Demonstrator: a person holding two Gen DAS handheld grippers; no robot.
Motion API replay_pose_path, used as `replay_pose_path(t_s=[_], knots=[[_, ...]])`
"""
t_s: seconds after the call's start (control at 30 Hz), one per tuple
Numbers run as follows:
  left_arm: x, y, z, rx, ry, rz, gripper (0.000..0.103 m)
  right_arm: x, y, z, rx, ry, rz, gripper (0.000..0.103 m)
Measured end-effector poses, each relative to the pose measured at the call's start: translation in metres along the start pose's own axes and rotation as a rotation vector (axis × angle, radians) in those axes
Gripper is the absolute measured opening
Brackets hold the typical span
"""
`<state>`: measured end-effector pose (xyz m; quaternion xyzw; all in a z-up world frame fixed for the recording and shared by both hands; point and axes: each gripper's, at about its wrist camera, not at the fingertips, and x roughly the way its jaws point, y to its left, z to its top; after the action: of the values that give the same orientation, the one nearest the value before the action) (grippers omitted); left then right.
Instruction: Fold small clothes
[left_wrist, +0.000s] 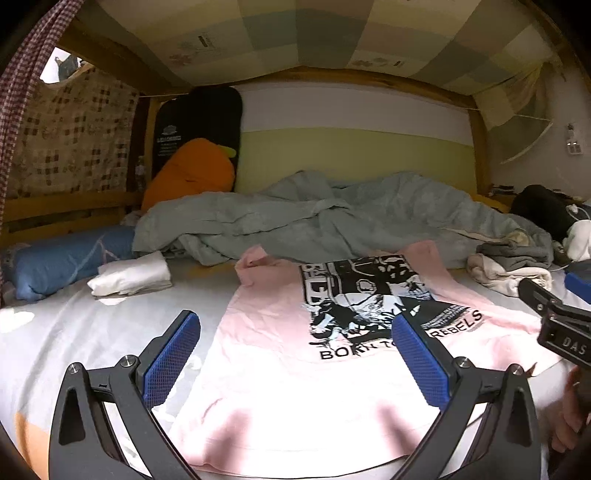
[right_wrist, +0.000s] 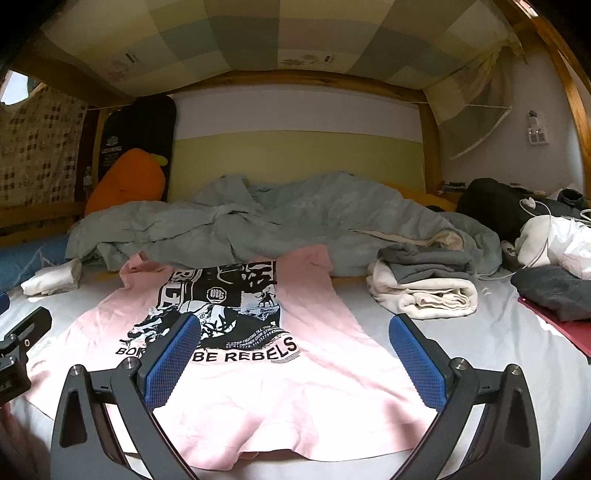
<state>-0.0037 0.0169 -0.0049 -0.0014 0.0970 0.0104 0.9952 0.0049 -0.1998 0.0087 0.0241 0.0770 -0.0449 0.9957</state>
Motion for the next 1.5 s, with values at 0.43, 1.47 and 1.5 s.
replay_pose_path(t_s=[0.43, 1.47, 1.5], knots=[[0.001, -0.013, -0.003, 0.053, 0.013, -0.004, 0.103, 0.011, 0.007, -0.002, -0.024, 0.053, 0.006, 0.102], [-0.008, -0.021, -0.003, 0.094, -0.009, 0.006, 0.103, 0.01, 0.006, -0.001, -0.01, 0.051, 0.001, 0.102], [-0.008, -0.021, -0.003, 0.094, -0.01, 0.006, 0.103, 0.009, 0.004, -0.002, -0.009, 0.052, 0.001, 0.102]])
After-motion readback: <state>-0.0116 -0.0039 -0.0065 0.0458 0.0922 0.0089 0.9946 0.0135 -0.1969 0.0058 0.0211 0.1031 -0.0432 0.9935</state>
